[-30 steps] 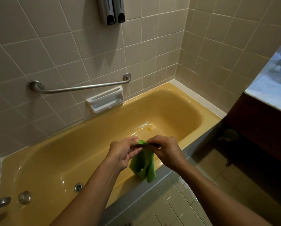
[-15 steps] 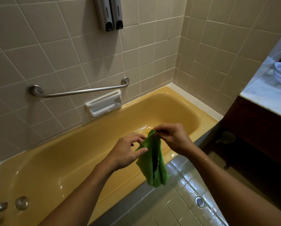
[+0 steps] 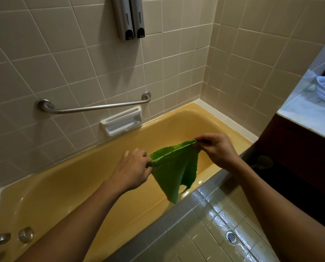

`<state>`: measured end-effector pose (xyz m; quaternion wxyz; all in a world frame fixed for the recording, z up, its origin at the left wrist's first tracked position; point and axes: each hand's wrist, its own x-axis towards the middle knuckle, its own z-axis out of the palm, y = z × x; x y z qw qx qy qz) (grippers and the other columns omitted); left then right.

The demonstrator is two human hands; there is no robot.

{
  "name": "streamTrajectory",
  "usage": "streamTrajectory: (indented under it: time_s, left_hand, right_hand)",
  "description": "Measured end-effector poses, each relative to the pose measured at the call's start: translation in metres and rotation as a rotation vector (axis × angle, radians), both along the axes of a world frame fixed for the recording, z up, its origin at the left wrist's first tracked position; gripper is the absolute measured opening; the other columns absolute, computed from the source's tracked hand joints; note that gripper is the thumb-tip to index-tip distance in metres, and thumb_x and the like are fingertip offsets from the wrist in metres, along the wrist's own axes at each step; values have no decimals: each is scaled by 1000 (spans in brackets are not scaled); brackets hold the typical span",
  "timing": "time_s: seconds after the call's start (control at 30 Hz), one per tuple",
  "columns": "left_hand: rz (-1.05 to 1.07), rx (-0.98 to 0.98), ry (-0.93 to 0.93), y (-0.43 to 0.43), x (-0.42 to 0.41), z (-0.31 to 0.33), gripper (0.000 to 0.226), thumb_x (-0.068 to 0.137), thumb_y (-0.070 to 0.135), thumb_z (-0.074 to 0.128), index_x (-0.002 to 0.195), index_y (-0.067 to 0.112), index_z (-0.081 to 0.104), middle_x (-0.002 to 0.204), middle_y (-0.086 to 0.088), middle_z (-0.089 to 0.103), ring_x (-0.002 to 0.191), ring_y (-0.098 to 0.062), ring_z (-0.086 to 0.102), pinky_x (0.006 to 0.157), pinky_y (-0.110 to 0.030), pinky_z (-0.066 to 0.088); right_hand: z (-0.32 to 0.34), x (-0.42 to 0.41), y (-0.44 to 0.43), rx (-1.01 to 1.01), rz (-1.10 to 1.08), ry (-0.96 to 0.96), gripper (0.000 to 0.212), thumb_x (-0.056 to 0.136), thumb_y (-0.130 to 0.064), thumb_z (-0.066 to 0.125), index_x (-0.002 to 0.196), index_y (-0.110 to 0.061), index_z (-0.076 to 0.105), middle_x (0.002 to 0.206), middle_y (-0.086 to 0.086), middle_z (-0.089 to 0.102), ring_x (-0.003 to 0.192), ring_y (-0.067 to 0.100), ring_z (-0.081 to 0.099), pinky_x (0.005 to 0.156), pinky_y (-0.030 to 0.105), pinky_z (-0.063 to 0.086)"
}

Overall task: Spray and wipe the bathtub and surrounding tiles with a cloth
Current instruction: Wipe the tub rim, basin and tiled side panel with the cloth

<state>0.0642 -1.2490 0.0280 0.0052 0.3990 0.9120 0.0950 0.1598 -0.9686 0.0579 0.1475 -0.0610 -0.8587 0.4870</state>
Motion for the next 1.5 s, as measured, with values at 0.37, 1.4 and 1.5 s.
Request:
streamTrajectory:
  time_s: [0.37,1.4,1.5]
  left_hand:
    - [-30,322,21,-16,-21,-6,28,97,48,52,111,29,67,93,16,58,92,-15,51,92,-42,35]
    - [471,1006,-722,5,-19,37,6,95,13,70,97,10,75,92,-8,77,92,-25,75,82,-41,63]
    - [385,928,-682,20,-11,39,7,95,17,71,96,17,78,90,-1,77,89,-17,74,80,-36,62]
  right_hand:
    - [8,-4,14,-148,-143,43,23,89,-2,72,96,-25,73,83,-6,73,70,-1,66,71,17,58]
    - [9,-20,-8,-383,-204,-76,7,94,-17,70,96,-12,76,88,9,76,87,30,72,81,49,61]
    - [13,-25,-23,-238,-157,-119,6,94,-17,70,98,-14,73,89,6,73,87,24,71,79,42,62]
